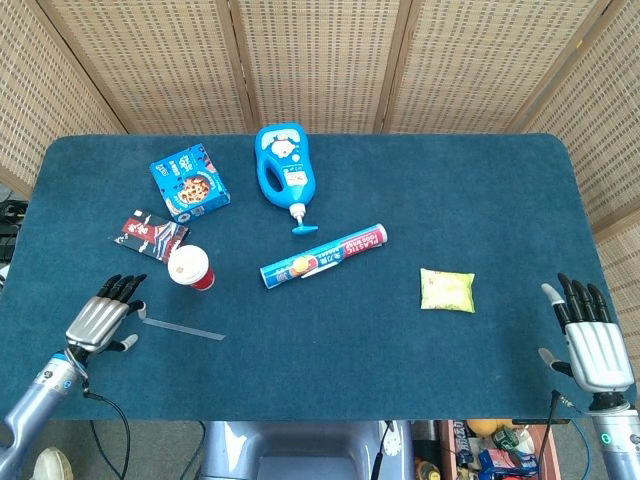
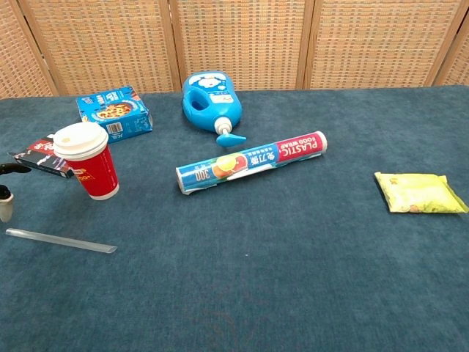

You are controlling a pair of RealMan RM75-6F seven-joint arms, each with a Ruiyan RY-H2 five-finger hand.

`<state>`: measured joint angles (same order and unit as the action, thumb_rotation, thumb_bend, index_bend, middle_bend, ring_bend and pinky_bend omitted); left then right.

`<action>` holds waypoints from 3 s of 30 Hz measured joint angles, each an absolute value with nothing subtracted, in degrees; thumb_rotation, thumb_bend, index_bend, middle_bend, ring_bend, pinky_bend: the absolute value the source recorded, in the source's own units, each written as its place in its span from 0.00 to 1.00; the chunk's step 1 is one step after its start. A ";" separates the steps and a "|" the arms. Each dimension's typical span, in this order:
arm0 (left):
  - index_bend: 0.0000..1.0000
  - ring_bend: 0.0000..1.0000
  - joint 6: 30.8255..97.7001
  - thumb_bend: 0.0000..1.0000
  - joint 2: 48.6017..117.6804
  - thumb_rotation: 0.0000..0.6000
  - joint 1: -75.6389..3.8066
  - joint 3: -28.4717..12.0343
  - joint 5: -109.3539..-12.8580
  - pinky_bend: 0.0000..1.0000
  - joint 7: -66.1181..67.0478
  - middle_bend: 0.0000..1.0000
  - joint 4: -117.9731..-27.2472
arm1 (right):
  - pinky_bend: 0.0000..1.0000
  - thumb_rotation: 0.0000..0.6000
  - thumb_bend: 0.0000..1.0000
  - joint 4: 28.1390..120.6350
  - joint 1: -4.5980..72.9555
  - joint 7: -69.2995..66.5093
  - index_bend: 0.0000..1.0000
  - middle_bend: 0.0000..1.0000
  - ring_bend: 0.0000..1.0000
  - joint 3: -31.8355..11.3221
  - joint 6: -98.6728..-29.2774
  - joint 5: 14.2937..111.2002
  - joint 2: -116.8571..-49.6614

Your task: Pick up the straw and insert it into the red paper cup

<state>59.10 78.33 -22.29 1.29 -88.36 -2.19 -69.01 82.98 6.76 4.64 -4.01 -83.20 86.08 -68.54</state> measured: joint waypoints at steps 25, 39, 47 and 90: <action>0.46 0.00 56.57 0.35 82.24 1.00 -24.75 1.42 -85.49 0.00 -2.17 0.00 -65.47 | 0.00 1.00 0.00 82.76 7.17 4.29 0.00 0.00 0.00 -3.72 -81.68 85.34 -68.38; 0.47 0.00 56.29 0.35 83.87 1.00 -25.27 1.84 -85.11 0.00 -2.37 0.00 -63.61 | 0.00 1.00 0.00 82.46 7.22 3.72 0.00 0.00 0.00 -3.79 -81.63 85.14 -68.34; 0.49 0.00 56.32 0.35 84.42 1.00 -25.34 2.00 -84.83 0.00 -2.27 0.00 -63.11 | 0.00 1.00 0.00 82.41 7.22 3.62 0.00 0.00 0.00 -3.76 -81.60 85.11 -68.36; 0.60 0.00 78.56 0.37 57.42 1.00 -25.05 -0.51 -98.04 0.00 16.28 0.00 -80.44 | 0.00 1.00 0.00 81.70 8.35 0.76 0.00 0.00 0.00 -5.66 -78.39 80.92 -67.85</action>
